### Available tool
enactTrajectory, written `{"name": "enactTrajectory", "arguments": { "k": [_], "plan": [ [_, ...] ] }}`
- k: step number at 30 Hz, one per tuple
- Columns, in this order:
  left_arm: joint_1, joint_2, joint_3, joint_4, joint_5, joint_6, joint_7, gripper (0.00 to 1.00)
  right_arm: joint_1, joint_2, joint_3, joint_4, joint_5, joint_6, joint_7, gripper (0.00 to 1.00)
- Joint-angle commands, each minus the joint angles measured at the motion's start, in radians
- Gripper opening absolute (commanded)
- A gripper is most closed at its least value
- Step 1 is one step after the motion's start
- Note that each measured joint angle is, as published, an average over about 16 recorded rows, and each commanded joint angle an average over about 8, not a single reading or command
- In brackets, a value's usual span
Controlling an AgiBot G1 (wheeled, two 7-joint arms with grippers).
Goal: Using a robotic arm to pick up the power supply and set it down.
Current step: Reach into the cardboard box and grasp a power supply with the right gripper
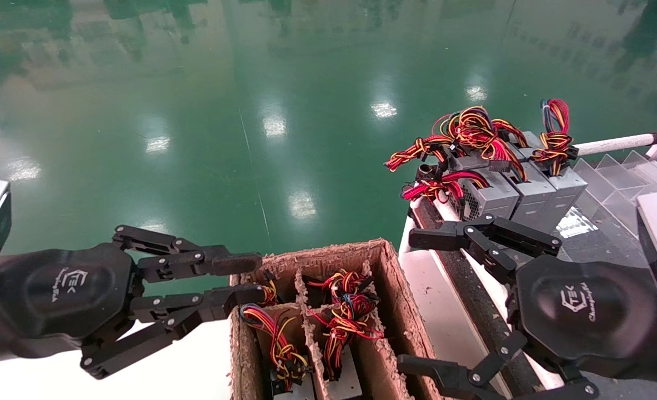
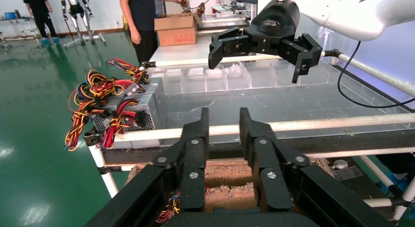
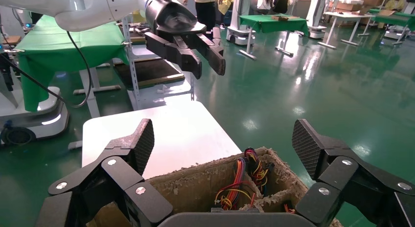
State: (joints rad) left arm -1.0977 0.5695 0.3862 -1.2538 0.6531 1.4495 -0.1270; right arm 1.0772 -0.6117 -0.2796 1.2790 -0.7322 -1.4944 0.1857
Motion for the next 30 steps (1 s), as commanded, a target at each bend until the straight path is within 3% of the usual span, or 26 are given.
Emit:
{"name": "enactTrajectory", "arguments": {
  "k": [1, 30],
  "plan": [
    [0.0, 0.0, 0.0, 0.0, 0.0, 0.0, 0.0, 1.0, 0.0, 0.0, 0.0, 0.0, 0.0, 0.0, 0.0, 1.0],
    [0.0, 0.0, 0.0, 0.0, 0.0, 0.0, 0.0, 1.0, -0.012, 0.006, -0.012, -0.011, -0.037, 0.015, -0.005, 1.0]
  ]
}}
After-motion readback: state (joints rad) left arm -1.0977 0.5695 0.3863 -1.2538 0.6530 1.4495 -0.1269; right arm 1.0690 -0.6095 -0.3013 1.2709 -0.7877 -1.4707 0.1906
